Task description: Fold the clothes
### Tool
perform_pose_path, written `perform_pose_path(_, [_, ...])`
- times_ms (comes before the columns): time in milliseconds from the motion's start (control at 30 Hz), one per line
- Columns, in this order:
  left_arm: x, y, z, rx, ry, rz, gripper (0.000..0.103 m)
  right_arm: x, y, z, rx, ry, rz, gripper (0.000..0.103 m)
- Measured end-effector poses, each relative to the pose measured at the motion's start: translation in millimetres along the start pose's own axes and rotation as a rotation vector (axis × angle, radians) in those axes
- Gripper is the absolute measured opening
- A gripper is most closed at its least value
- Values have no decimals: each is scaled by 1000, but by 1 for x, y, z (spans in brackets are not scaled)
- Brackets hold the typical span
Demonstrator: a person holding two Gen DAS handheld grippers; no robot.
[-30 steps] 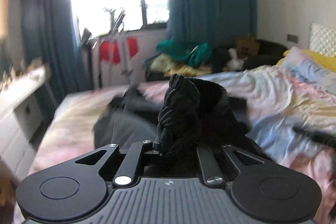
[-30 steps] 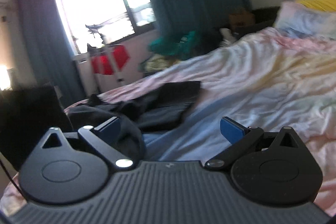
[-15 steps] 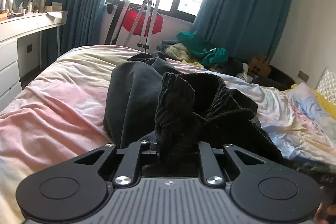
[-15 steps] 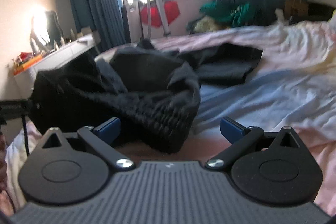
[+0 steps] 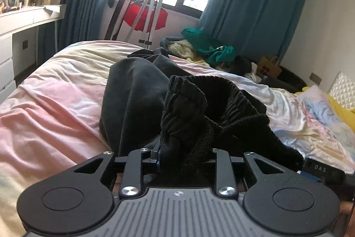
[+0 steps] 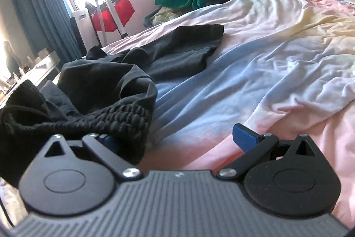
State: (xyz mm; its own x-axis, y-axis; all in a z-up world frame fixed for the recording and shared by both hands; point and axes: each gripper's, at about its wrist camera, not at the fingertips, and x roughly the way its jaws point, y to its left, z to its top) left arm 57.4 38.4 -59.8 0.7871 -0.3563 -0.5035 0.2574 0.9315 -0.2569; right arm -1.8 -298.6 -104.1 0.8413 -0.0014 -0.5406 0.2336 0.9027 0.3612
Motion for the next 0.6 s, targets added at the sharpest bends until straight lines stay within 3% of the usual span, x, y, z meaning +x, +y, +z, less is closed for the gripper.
perform_pose_path(100, [-11, -5, -3, 7, -19, -44, 38, 6, -1, 2, 18, 40, 41, 103])
perform_pose_path(200, [-29, -14, -4, 39, -54, -79, 55, 22, -5, 3, 52, 98, 104, 100])
perform_pose_path(367, [-66, -26, -8, 52, -158, -110, 78, 23, 0, 2, 16, 64, 103, 96])
perform_pose_path(433, [-75, -29, -11, 31, -184, -118, 78, 21, -1, 4, 9, 25, 86, 87])
perform_pose_path(500, [-77, -30, -12, 25, -185, -122, 79, 18, -5, 6, 7, -22, 48, 68])
perform_pose_path(600, [-69, -32, -12, 52, -161, -104, 79, 23, -13, 8, 22, -32, 3, 68])
